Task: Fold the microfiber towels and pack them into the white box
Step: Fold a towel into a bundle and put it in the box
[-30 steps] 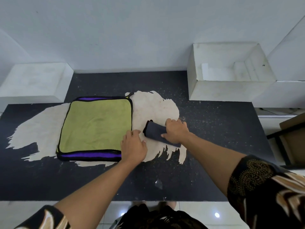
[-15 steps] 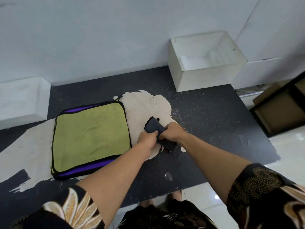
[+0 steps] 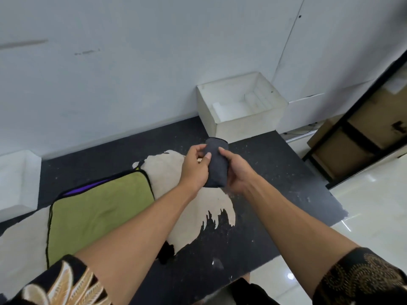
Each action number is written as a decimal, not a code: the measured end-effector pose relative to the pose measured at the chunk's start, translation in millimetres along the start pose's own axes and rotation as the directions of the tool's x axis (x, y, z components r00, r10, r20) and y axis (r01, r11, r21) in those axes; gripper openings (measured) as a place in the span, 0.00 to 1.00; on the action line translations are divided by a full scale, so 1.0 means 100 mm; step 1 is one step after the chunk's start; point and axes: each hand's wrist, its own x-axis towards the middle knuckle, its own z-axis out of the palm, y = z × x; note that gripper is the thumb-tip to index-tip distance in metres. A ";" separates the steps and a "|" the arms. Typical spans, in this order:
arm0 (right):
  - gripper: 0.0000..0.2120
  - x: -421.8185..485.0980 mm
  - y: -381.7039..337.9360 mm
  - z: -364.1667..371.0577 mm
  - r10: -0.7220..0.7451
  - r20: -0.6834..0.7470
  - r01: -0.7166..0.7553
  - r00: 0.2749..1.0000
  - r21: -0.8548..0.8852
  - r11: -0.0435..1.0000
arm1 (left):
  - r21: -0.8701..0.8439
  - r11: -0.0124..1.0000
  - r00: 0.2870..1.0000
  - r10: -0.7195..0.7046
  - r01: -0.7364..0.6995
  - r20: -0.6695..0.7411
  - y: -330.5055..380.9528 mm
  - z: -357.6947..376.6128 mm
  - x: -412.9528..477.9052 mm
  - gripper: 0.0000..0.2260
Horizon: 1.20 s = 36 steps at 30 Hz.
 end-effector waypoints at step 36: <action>0.20 2.72 -2.85 -0.77 -0.350 0.299 0.104 0.888 -0.871 -0.480 | 0.525 0.821 0.836 -0.438 0.223 0.330 0.45 2.12 2.93 0.13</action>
